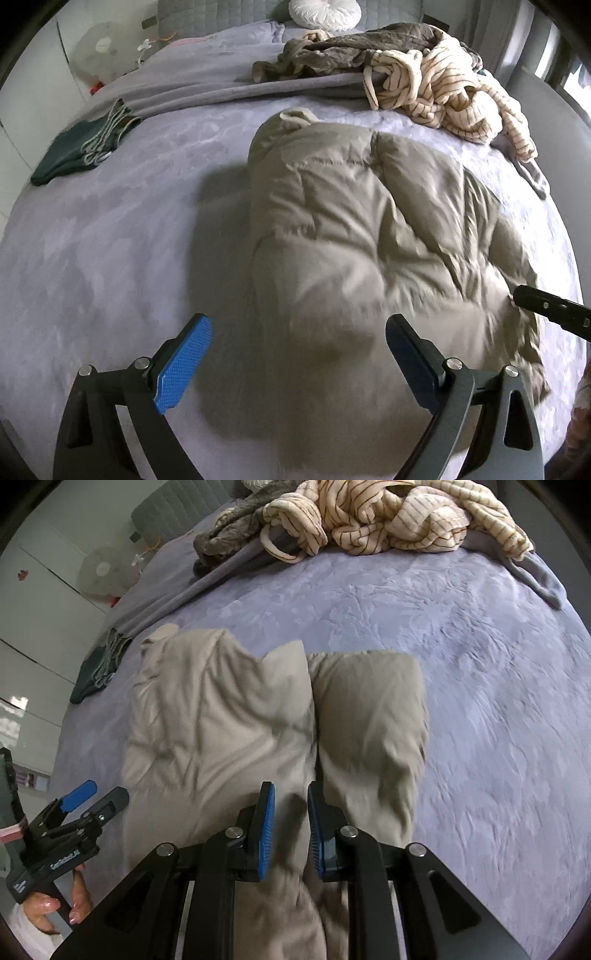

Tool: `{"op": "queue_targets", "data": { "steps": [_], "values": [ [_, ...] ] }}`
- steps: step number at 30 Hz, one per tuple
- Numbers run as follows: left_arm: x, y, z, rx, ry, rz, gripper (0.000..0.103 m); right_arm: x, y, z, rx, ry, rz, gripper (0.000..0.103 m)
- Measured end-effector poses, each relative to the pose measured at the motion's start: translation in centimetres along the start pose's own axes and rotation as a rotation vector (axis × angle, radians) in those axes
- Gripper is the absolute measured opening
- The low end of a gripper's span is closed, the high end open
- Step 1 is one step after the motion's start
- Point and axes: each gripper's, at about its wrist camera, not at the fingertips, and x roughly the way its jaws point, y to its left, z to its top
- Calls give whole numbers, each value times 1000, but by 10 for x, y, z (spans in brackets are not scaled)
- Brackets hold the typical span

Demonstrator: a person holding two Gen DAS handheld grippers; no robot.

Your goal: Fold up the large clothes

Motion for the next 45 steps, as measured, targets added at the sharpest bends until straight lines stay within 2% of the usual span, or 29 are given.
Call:
{"op": "queue_targets", "data": {
  "steps": [7, 8, 12, 18, 22, 23, 25, 26, 32, 37, 42, 44, 45],
  "values": [
    [-34, 0, -35, -25, 25, -8, 97, -31, 2, -39, 34, 22, -2, 20],
    [-40, 0, -41, -24, 28, -8, 103, -36, 2, -47, 42, 27, -4, 20],
    [-54, -2, -62, -10, 29, -1, 103, -50, 0, -69, 63, 46, -12, 20],
    [-79, -4, -76, 4, 28, 39, 103, -75, 0, -97, 81, 47, -32, 20],
    [-100, -6, -78, 11, -3, 44, 103, -91, 3, -105, 70, 36, -48, 21],
    [-106, -6, -79, 9, -9, 45, 103, -96, 5, -106, 62, 32, -53, 24],
    [-116, -7, -81, 2, -22, 53, 103, -105, 10, -109, 49, 18, -60, 49],
    [-121, -8, -81, 1, -30, 53, 103, -109, 13, -110, 46, 8, -58, 53],
    [-147, -8, -82, -12, -61, 51, 103, -136, 32, -112, 0, -46, -82, 57],
    [-157, -8, -84, -25, -61, 49, 103, -146, 43, -110, -34, -84, -116, 81],
    [-161, -4, -84, -40, -57, 52, 103, -150, 53, -108, -71, -109, -154, 81],
    [-162, -3, -84, -43, -60, 58, 103, -150, 55, -107, -77, -111, -171, 90],
    [-163, -2, -85, -44, -61, 59, 103, -151, 56, -107, -79, -116, -176, 91]
  ]
}}
